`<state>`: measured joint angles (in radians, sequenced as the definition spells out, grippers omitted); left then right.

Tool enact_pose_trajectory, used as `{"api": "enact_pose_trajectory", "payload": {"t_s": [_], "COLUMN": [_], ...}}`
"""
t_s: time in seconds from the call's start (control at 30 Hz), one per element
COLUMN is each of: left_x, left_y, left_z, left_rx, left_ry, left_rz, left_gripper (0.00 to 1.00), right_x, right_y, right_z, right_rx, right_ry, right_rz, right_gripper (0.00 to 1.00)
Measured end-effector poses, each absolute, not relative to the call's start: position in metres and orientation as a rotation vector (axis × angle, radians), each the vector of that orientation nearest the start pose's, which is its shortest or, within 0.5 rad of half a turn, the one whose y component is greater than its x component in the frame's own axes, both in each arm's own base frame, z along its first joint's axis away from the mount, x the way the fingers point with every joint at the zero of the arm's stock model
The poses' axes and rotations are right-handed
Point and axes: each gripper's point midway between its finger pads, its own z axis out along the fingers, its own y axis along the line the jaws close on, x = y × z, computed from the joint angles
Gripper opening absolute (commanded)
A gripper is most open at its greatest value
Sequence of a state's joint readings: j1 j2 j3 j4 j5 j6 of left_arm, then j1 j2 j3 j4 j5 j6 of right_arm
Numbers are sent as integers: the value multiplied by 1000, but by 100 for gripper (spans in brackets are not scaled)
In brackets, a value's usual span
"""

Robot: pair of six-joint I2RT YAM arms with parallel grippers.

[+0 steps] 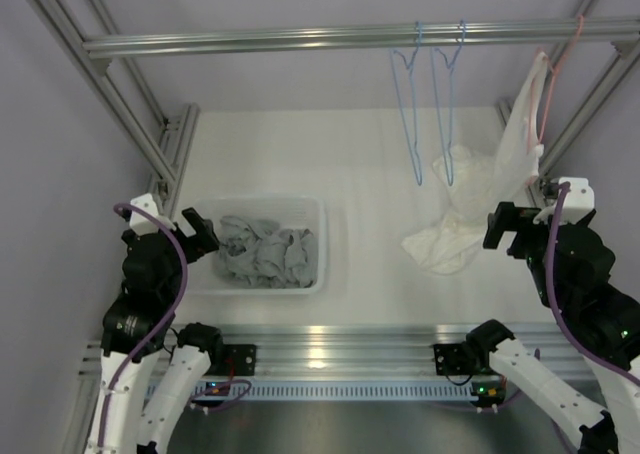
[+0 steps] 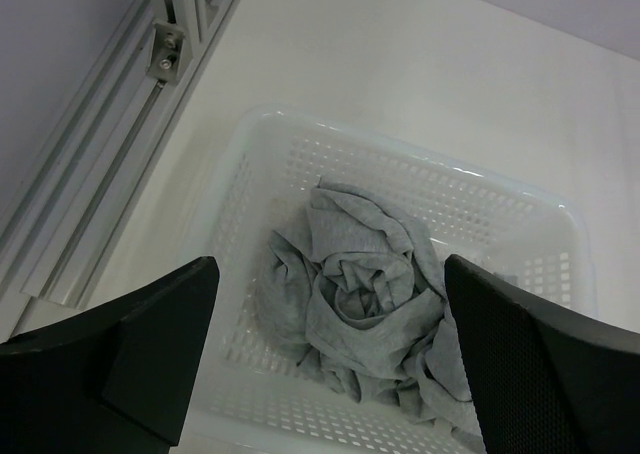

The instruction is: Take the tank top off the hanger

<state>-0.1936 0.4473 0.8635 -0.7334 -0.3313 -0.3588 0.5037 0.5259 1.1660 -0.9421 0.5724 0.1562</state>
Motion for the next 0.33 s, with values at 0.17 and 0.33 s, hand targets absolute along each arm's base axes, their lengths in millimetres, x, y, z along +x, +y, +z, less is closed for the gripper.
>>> {"api": "enact_pose_trajectory", "payload": {"t_s": [0.17, 0.33], "left_x": [209, 208], "left_y": [0, -2], "left_z": [271, 273], "left_rx": [-365, -358], "left_ry": [1823, 1814], "left_rz": [-91, -105], "left_gripper": [99, 99], "right_x": [179, 182], "right_y": [-4, -3], "right_z": [334, 333], "right_rx": [70, 70], "right_ry": [1821, 1819], "right_rz": [-77, -77], "right_gripper": [100, 99]}}
